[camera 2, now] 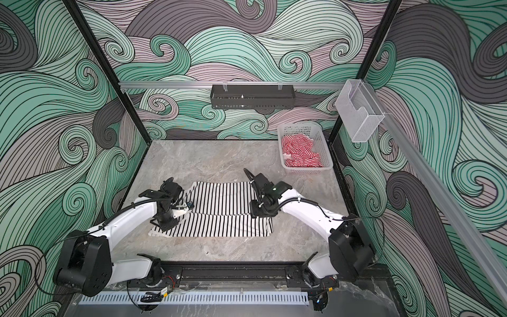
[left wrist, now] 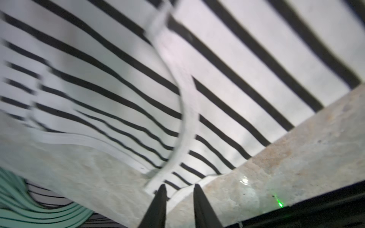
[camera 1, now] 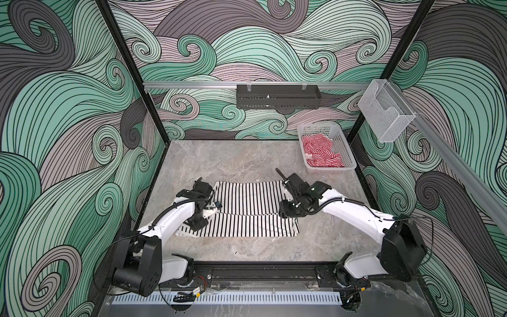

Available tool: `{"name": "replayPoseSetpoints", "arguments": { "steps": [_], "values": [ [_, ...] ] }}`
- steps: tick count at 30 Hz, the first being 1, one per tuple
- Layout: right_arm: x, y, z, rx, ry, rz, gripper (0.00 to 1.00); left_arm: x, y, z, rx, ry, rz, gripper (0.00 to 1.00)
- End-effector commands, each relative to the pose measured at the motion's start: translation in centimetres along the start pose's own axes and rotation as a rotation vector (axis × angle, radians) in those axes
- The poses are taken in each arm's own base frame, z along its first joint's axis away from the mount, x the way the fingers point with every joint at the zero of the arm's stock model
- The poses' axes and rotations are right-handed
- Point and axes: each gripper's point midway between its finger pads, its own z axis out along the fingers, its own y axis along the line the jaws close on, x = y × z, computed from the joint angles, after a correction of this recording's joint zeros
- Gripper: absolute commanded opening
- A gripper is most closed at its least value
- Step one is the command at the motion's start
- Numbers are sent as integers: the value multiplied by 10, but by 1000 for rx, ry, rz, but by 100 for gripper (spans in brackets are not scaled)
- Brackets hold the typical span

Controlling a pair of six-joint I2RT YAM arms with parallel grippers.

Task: Fold and stack tank tops
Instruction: Move the tank top to the center of the table, then fold the tank top at the center of the table.

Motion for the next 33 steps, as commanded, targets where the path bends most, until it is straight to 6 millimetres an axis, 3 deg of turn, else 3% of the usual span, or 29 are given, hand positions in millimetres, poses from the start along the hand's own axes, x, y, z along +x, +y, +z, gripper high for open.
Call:
{"name": "replayPoseSetpoints", "arguments": {
  "steps": [1, 3, 8, 14, 19, 33],
  "values": [
    [-31, -26, 2, 63, -38, 41, 59, -43, 40, -26, -75, -147, -84, 45],
    [-58, -29, 5, 48, -79, 57, 59, -70, 58, -32, -63, -213, -132, 49],
    [-110, -45, 25, 55, -120, 107, 57, -123, 95, -15, 37, -238, -256, 51],
    [-148, -78, 60, 42, -101, 191, 52, -165, 126, 7, 150, -243, -369, 51],
    [-161, -91, 75, 36, -83, 217, 51, -172, 138, 24, 210, -228, -422, 51],
    [-179, -96, 102, 26, -45, 230, 42, -169, 122, 34, 449, -258, -499, 53]
  ]
}}
